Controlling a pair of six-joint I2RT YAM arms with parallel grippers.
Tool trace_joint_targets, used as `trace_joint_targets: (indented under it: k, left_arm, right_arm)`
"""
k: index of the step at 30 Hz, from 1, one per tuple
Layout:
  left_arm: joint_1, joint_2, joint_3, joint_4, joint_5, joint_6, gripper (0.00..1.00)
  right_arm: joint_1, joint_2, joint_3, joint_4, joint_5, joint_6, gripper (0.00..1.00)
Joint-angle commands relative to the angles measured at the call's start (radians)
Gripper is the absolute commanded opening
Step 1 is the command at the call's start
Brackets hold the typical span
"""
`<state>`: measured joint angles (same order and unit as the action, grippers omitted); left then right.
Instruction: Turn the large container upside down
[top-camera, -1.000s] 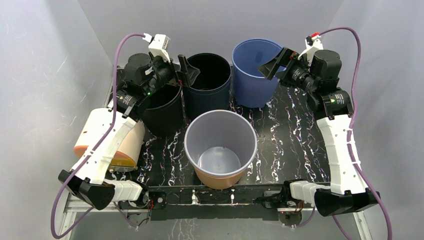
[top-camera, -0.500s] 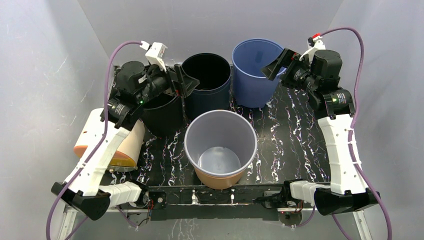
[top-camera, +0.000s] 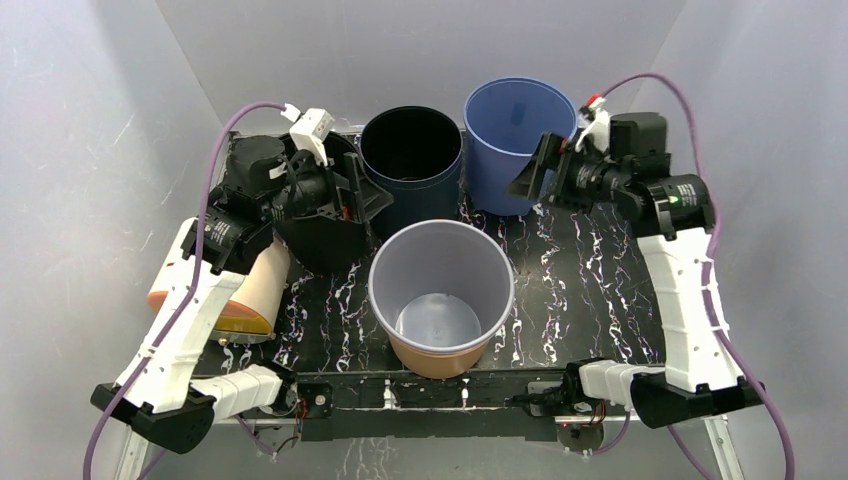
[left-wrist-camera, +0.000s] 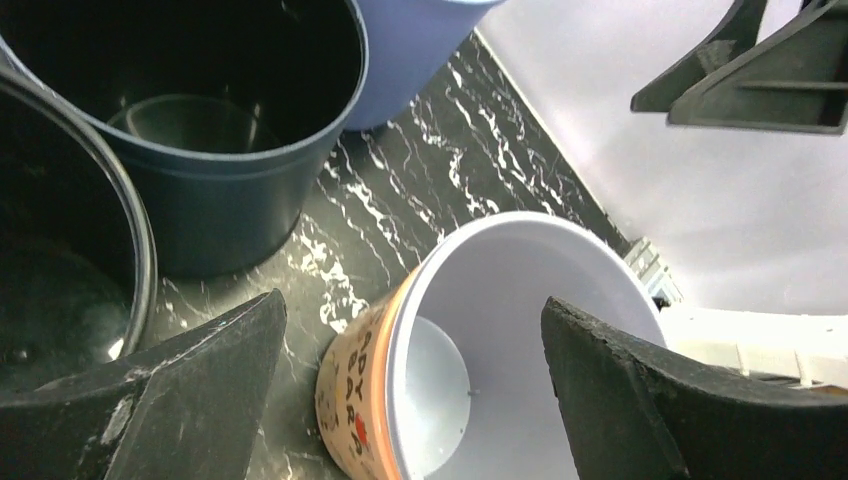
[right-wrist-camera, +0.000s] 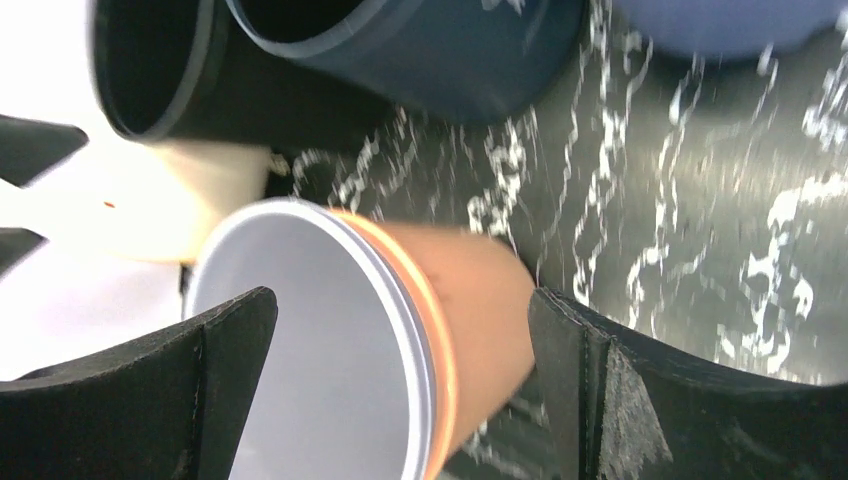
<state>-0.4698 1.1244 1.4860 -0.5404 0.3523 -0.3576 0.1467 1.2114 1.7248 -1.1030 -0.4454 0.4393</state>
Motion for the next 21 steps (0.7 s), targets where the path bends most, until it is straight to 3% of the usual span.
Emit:
trace_joint_targets:
  k: [1,12,21]
  left_arm:
    - [-0.030,-0.014,-0.005,-0.139,0.030,0.006,0.98]
    - [-0.101,-0.030,-0.047,-0.185,-0.004,-0.029,0.98]
    - [-0.104,-0.035,-0.040,-0.185,-0.025,-0.037,0.98]
  right_arm:
    - [0.075,0.018,-0.041,-0.227,0.057,-0.071,0.98]
    - [0.384,0.004,-0.152,-0.226,0.166,0.077,0.94]
    - [0.408,0.050,-0.104,-0.270,0.287,0.054,0.57]
